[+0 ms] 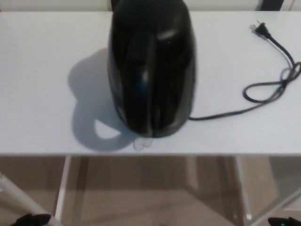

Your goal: The robot walk towards a table in front and click the button on the base of the boilling pot using its left middle finger

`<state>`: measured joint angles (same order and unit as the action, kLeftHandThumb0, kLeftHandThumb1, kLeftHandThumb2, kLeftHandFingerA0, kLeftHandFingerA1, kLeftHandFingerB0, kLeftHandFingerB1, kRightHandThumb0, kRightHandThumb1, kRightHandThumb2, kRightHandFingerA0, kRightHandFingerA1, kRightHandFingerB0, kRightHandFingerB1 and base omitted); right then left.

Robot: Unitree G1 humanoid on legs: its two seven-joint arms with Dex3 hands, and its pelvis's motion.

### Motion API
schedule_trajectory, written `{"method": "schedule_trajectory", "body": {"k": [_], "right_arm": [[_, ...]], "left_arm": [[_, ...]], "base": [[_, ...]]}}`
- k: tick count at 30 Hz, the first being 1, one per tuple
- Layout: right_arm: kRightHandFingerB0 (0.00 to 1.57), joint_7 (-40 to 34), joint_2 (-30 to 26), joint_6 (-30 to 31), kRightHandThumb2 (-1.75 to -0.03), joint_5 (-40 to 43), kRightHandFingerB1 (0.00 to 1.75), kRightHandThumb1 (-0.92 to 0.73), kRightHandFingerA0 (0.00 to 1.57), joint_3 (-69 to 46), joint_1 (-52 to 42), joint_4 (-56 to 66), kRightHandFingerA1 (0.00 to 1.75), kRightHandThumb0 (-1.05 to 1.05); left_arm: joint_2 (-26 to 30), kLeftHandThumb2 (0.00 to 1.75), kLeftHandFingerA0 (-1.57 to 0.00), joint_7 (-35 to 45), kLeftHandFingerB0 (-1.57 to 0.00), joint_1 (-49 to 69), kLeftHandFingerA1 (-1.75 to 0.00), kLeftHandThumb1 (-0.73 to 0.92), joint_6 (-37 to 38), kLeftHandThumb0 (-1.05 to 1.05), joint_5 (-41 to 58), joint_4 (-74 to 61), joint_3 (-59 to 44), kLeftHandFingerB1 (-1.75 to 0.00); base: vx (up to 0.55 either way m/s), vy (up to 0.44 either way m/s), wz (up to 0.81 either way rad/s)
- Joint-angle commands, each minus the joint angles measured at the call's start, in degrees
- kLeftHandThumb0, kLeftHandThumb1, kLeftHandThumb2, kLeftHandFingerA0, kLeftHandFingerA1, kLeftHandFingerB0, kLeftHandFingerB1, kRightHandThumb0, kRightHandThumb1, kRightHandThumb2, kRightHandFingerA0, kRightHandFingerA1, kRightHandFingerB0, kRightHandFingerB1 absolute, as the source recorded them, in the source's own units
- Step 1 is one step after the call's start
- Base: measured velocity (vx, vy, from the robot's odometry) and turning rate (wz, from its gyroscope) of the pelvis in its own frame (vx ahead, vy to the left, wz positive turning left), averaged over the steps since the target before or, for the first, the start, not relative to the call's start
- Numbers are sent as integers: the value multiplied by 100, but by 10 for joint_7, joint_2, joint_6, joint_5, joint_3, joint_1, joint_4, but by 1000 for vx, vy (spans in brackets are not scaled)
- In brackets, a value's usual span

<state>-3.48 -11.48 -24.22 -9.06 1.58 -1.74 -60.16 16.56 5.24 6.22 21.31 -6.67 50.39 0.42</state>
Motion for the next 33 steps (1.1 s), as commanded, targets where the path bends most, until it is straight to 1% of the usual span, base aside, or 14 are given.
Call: {"method": "schedule_trajectory", "body": {"k": [1, 6, 12, 13, 20, 22, 23, 24, 26, 29, 30, 33], "right_arm": [[44, -1, -8, 5, -54, 0, 44, -50, 67, -1, -11, 3, 52, -16], [44, 4, -6, 10, -54, 3, 44, -49, 66, -2, 4, -10, 53, -14], [43, 13, -4, 13, -54, 4, 44, -50, 65, 1, 6, -15, 52, -14], [43, 14, -3, 14, -54, 4, 44, -50, 65, 0, 5, -15, 53, -14], [43, 20, -6, 32, -54, -6, 43, -51, 64, 10, 15, -12, 52, -16], [43, 18, -11, 29, -54, -10, 43, -51, 64, 13, 12, -10, 52, -17], [42, 20, -13, 27, -54, -10, 44, -51, 63, 15, 11, -10, 52, -17], [42, 19, -11, 29, -54, -9, 43, -51, 63, 16, 7, -8, 52, -16], [42, 29, -7, 35, -54, 2, 43, -52, 62, 11, 5, -6, 52, -14], [41, 37, -8, 30, -55, 8, 43, -53, 60, 7, 0, -7, 51, -12], [42, 36, -8, 30, -54, 8, 43, -52, 61, 6, 1, -9, 52, -12], [42, 35, -5, 29, -54, 10, 44, -51, 62, 2, 6, -12, 52, -10]], "left_arm": [[15, 76, -50, 5, -34, -2, -49, 47, 19, -51, -12, 11, 7, -44], [21, 76, -50, 6, -33, -11, -49, 47, 8, -52, -14, 8, 15, -43], [30, 76, -50, 12, -32, -7, -49, 48, 10, -52, -17, 8, 23, -43], [32, 57, -57, 15, -37, -5, -38, 56, 6, -46, -18, 3, 26, -33], [39, 57, -56, 45, -37, 4, -37, 56, -7, -46, -20, -26, 42, -32], [39, 57, -57, 41, -38, 12, -38, 55, -2, -47, -29, -39, 52, -33], [37, 77, -51, 42, -34, 21, -49, 48, -1, -54, -31, -52, 56, -44], [41, 78, -52, 46, -34, 34, -50, 48, -5, -55, -34, -71, 62, -44], [40, 77, -52, 92, -36, 70, -49, 47, -17, -55, -21, -131, 81, -44], [44, 76, -49, 133, -34, 115, -49, 48, -23, -54, -10, -200, 109, -43], [50, 57, -53, 145, -38, 138, -37, 55, -21, -48, -12, -234, 124, -33], [69, 58, -49, 157, -33, 176, -36, 58, -34, -49, -39, -314, 162, -32]], "base": [[233, 226, -43], [181, 151, -3], [33, -4, 2], [-3, -106, 3], [-28, -195, 3], [0, 0, 0], [62, 8, -6], [40, 53, -7], [38, 84, -13], [32, 109, -10], [15, 144, 59], [-3, 134, 3]]}}
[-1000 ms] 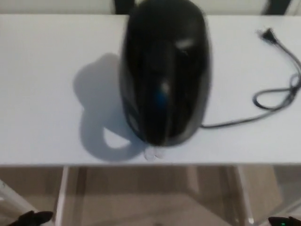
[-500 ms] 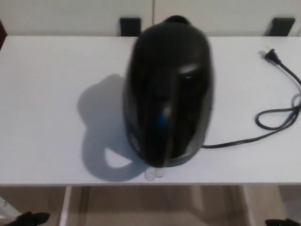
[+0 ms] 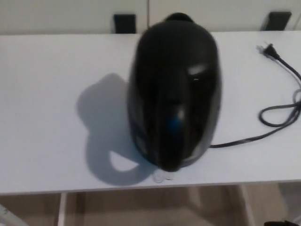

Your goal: The robot walk towards a table in front and click the button on the base of the boilling pot using its left middle finger

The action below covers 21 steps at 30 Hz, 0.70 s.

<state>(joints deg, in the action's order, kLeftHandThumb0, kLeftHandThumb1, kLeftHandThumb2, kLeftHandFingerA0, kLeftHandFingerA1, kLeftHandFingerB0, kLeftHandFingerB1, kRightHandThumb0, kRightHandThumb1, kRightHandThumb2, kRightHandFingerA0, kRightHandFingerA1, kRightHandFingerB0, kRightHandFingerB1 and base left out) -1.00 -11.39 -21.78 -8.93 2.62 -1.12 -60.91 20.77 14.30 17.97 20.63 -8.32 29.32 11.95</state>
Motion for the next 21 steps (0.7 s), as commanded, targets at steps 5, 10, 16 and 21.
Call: {"method": "schedule_trajectory", "body": {"k": [5, 10, 16, 21], "right_arm": [[42, 6, -4, 9, -54, 6, 43, -51, 63, -9, 3, -7, 52, -13], [42, 6, -6, 7, -54, 2, 44, -51, 62, -8, 1, -5, 52, -14], [43, -5, -5, 15, -54, -5, 43, -50, 66, -4, 6, -4, 52, -15], [42, 6, -4, 10, -54, 2, 44, -51, 63, -7, -4, 0, 52, -14]], "left_arm": [[32, 58, -47, 67, -32, 65, -35, 60, -38, -48, -14, -119, 57, -31], [33, 58, -46, 69, -32, 73, -35, 61, -54, -47, -12, -144, 56, -31], [29, 58, -46, 57, -32, 84, -35, 61, -29, -48, -24, -170, 59, -31], [40, 60, -43, 19, -31, 101, -34, 64, 13, -45, -81, -201, 71, -31]], "base": [[-4, 49, 5], [-55, -94, 1], [5, -34, 0], [0, 0, 0]]}}
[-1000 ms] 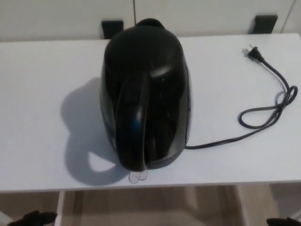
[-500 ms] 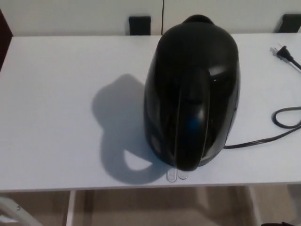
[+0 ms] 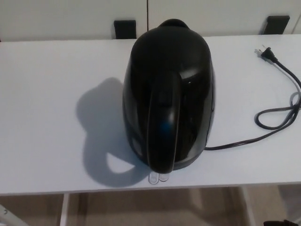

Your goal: The robot walk towards a table in front and click the button on the base of the boilling pot using its left middle finger

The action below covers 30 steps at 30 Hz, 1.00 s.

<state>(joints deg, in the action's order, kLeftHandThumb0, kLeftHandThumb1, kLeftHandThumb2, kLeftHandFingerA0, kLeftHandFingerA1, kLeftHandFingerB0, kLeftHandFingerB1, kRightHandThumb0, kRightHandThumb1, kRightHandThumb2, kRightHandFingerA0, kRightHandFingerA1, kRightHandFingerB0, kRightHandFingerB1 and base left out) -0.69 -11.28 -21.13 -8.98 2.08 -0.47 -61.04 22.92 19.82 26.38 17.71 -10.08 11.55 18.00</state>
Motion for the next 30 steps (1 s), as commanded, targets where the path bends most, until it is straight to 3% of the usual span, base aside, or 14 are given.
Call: {"method": "schedule_trajectory", "body": {"k": [1, 7, 10, 11, 13, 15, 16, 24, 25, 29, 30], "right_arm": [[42, 5, -5, 3, -54, 4, 44, -51, 63, -2, -11, 1, 52, -14], [41, 12, -4, -2, -55, 8, 44, -52, 63, -6, -5, -2, 53, -12], [42, 4, -2, 2, -55, 4, 44, -53, 65, -4, -2, -1, 53, -13], [42, 3, -3, 0, -54, 3, 44, -53, 65, -3, -3, 1, 54, -12], [42, 2, -3, 4, -54, 2, 44, -52, 65, -3, -3, 5, 53, -13], [42, -1, -5, 16, -54, -4, 43, -52, 63, 1, -1, 12, 51, -17], [41, 0, -6, 15, -55, -4, 43, -52, 64, 2, -2, 13, 52, -16], [39, 22, -13, 3, -54, 3, 43, -51, 59, -1, 3, 18, 53, -23], [38, 28, -16, 3, -54, 3, 43, -50, 57, 0, 7, 18, 53, -30], [39, 37, -19, 3, -54, 10, 43, -50, 62, -5, 5, 26, 54, -23], [40, 37, -18, -2, -54, 12, 44, -48, 62, -7, 1, 25, 55, -24]], "left_arm": [[23, 60, -43, -46, -31, 18, -34, 64, 57, -45, -80, -28, 13, -31], [95, 63, -26, -163, -16, 8, -30, 74, 188, -42, -318, -171, 45, -27], [124, 65, -22, -201, -15, -9, -29, 78, 207, -40, -416, -241, 54, -27], [133, 75, -14, -198, -12, -19, -32, 73, 219, -44, -446, -279, 54, -32], [145, 66, -18, -203, -11, -34, -28, 80, 228, -39, -478, -313, 59, -25], [140, 75, -16, -203, -13, -67, -34, 66, 251, -48, -480, -330, 62, -34], [140, 112, 0, -195, 0, -72, -47, 67, 250, -26, -475, -332, 64, -48], [139, 107, 0, -200, 0, -155, -47, 62, 240, -27, -487, -329, 80, -48], [139, 64, -11, -198, -9, -169, -27, 67, 242, -40, -485, -328, 82, -21], [137, 64, -10, -197, -9, -192, -27, 68, 241, -40, -482, -328, 94, -20], [137, 71, -8, -200, -6, -193, -31, 63, 240, -49, -488, -330, 99, -19]], "base": [[0, 0, 0], [0, 0, 0], [0, 0, 0], [0, 0, 0], [0, 0, 0], [0, 0, 0], [0, 0, 0], [0, 0, 0], [0, 0, 0], [0, 0, 0], [0, 0, 0]]}}
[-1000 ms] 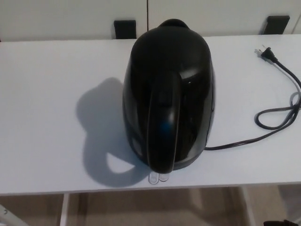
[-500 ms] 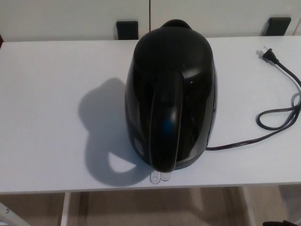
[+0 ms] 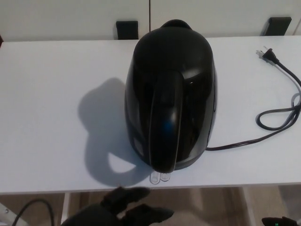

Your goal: The robot walk towards a table in front and click the button on the base of the boilling pot using its left middle finger

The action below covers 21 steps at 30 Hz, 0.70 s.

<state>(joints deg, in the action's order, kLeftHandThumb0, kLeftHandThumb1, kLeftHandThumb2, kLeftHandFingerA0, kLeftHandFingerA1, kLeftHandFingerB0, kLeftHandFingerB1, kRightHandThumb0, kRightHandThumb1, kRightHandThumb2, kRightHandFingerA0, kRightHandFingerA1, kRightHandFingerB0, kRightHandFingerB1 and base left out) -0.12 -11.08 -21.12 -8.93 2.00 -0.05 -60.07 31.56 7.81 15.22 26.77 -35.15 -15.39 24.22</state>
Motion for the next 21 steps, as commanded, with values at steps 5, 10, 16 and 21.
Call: {"method": "schedule_trajectory", "body": {"k": [5, 10, 16, 21], "right_arm": [[40, 22, -23, 0, -54, 4, 43, -48, 64, -5, 8, 3, 55, -32], [39, 36, -22, 13, -53, 12, 43, -45, 63, -9, 11, 8, 55, -32], [39, 31, -26, -2, -54, 6, 44, -47, 60, -6, 2, 11, 56, -26], [38, 34, -28, 6, -55, 2, 43, -52, 63, -3, 3, 19, 55, -25]], "left_arm": [[44, 60, -12, -91, -7, -98, -26, 68, 149, -44, -245, -59, 55, -25], [47, 105, 0, -115, 0, -101, -48, 57, 146, -29, -262, -59, 63, -49], [50, 107, 0, -123, 0, -109, -48, 62, 138, -27, -267, -39, 74, -49], [47, 106, 0, -140, 0, -127, -48, 61, 130, -27, -276, -6, 80, -48]], "base": [[0, 0, 0], [0, 0, 0], [0, 0, 0], [0, 0, 0]]}}
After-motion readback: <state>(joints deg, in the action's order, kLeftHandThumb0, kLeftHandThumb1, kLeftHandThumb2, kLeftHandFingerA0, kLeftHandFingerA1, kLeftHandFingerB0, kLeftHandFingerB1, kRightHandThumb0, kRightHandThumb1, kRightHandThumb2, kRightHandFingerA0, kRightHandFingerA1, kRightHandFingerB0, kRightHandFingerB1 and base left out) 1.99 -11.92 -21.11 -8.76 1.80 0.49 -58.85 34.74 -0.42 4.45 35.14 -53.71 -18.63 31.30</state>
